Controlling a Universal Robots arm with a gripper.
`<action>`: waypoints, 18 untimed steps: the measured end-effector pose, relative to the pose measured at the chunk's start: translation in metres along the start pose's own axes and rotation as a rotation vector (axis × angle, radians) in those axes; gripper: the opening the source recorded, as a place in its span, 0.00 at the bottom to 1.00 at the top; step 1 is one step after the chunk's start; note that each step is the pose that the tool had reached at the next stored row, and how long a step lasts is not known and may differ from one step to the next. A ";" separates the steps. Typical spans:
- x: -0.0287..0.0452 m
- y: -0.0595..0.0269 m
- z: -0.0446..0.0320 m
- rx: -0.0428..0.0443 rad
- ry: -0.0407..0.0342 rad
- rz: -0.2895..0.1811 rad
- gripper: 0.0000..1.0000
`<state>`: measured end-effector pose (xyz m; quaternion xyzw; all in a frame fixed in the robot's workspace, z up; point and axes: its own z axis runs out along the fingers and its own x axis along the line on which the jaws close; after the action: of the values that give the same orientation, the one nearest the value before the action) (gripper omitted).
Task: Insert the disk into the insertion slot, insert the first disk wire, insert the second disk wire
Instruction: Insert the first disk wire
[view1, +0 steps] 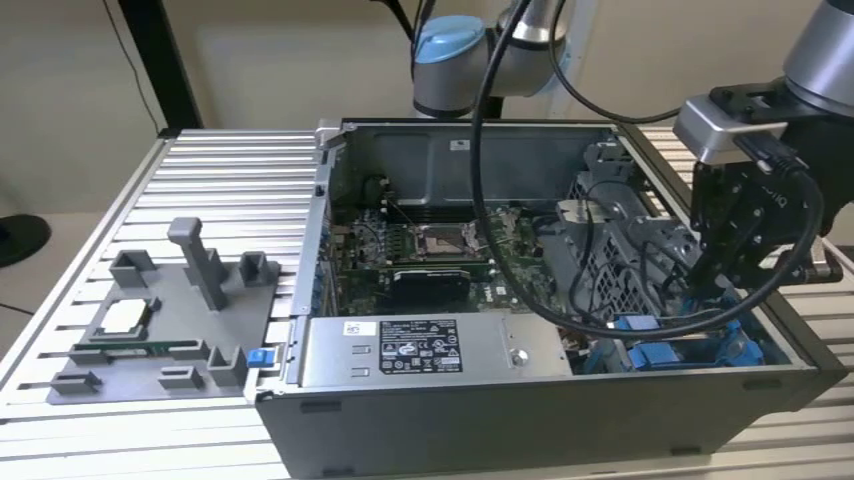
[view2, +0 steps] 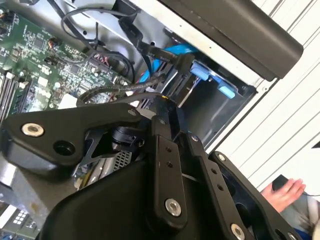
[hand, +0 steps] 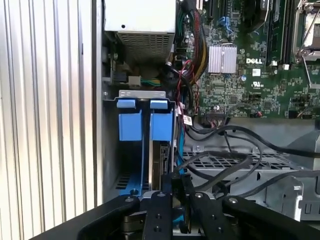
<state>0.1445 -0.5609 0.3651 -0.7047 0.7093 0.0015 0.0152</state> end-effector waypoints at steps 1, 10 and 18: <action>0.0011 -0.0015 0.0009 -0.0034 -0.0008 0.000 0.00; 0.0073 -0.0072 0.0094 -0.0076 -0.0254 0.001 0.00; 0.0099 -0.0081 0.0178 -0.0104 -0.0272 0.014 0.00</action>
<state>0.1529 -0.5703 0.3472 -0.6995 0.7141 0.0148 0.0212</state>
